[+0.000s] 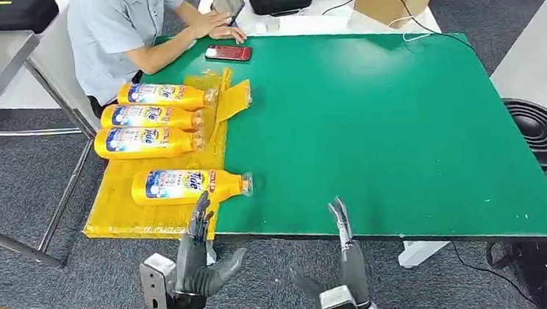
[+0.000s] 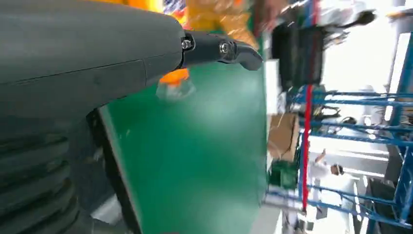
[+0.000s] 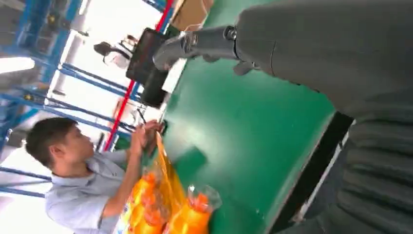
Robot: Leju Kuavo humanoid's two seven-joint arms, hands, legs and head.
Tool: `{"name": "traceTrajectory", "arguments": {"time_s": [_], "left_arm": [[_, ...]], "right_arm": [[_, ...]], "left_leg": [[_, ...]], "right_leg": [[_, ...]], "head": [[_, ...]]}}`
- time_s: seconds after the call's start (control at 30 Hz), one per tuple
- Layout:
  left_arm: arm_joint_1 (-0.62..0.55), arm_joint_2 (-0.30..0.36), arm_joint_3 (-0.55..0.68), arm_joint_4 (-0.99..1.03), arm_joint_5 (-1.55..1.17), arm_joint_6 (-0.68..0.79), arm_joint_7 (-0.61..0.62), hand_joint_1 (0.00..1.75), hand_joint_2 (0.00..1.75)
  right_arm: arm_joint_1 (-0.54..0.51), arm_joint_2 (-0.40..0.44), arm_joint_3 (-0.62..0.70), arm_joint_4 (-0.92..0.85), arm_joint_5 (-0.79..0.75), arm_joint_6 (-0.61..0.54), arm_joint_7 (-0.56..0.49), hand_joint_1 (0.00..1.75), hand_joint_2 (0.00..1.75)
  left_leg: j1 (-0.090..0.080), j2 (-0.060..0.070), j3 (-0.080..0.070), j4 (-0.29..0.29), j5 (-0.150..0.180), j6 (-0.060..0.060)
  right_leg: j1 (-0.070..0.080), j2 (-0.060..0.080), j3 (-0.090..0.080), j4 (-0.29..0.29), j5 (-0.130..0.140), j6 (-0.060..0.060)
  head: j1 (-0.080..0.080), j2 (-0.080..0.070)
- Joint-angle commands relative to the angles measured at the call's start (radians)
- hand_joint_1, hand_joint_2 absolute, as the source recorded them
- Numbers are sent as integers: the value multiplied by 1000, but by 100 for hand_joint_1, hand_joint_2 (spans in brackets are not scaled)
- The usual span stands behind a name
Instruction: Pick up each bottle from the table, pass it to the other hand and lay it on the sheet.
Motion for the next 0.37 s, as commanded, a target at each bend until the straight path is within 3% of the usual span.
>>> {"name": "traceTrajectory", "arguments": {"time_s": [0.03,0.2,0.3,0.37], "left_arm": [[-29,16,-33,91,-96,87,-16,0,175],[-25,10,-31,86,-98,89,-21,0,175],[-42,-7,-30,139,-214,235,-1,0,175],[-47,-10,-33,146,-187,213,-3,0,175]], "right_arm": [[-36,-48,36,74,14,14,51,0,175],[-24,-55,35,52,21,18,56,0,175],[-12,-47,8,48,18,-5,71,0,175],[-12,-55,21,41,17,18,67,0,175]], "left_leg": [[0,-1,4,-2,0,0],[0,0,3,-1,-1,-1],[0,-1,5,-2,-1,-1],[0,-1,5,-2,-1,-1]], "right_leg": [[0,-2,5,-2,-1,-1],[0,-1,4,-2,-1,-1],[1,-2,6,-2,-1,-2],[0,-2,5,-2,-1,-1]], "head": [[0,0],[0,0],[0,0],[0,0]]}}
